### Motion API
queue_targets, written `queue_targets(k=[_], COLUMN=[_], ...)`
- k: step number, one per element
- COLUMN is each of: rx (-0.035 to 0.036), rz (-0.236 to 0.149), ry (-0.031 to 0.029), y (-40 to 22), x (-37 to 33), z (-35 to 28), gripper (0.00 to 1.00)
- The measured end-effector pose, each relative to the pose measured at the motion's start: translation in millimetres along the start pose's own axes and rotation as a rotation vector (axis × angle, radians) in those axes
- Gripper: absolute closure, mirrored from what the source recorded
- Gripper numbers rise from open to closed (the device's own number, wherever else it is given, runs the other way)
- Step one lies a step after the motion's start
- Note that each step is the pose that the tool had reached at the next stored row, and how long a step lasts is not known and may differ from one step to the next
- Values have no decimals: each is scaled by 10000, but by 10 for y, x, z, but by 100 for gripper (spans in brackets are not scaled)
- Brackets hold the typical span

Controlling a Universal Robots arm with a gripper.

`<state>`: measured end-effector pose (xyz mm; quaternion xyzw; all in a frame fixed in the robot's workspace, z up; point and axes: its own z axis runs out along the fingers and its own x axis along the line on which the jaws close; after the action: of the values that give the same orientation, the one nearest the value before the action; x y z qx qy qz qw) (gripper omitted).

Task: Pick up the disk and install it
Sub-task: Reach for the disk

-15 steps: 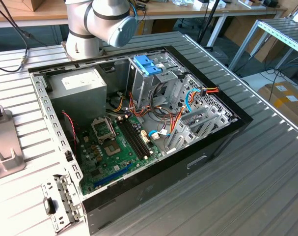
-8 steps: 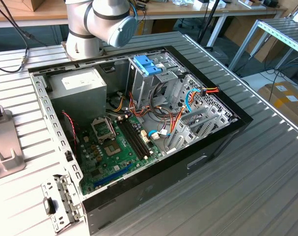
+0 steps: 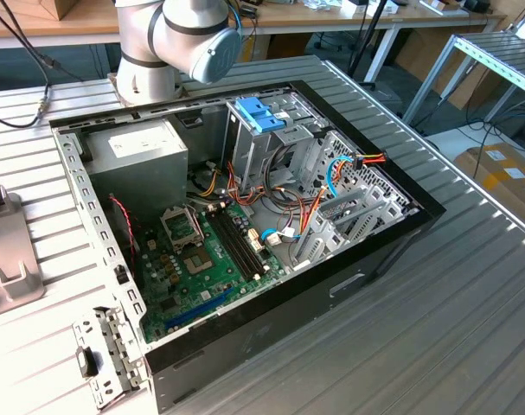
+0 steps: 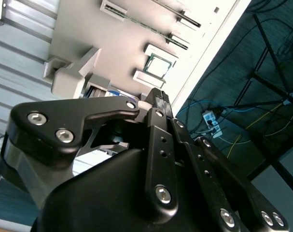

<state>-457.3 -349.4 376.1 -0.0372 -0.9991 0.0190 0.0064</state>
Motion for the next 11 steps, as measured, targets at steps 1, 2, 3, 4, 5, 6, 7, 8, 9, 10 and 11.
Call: queue_targets(k=[1, 2, 3, 4, 5, 6, 7, 8, 9, 10, 11], rx=[-1, 0, -1, 0, 0, -1, 0, 0, 0, -1, 0], rz=[0, 0, -1, 0, 0, 0, 0, 1, 1, -1, -1], ry=[-2, -1, -2, -1, 0, 0, 0, 1, 1, 0, 1], y=[7, 30, 51, 77, 97, 117, 128, 135, 140, 143, 148], x=[1, 2, 4, 0, -4, -7, -8, -9, -10, -14, -23], z=[1, 2, 3, 4, 5, 6, 7, 7, 7, 9, 10], gripper=[89, 89, 89, 89, 89, 89, 89, 89, 89, 89, 89])
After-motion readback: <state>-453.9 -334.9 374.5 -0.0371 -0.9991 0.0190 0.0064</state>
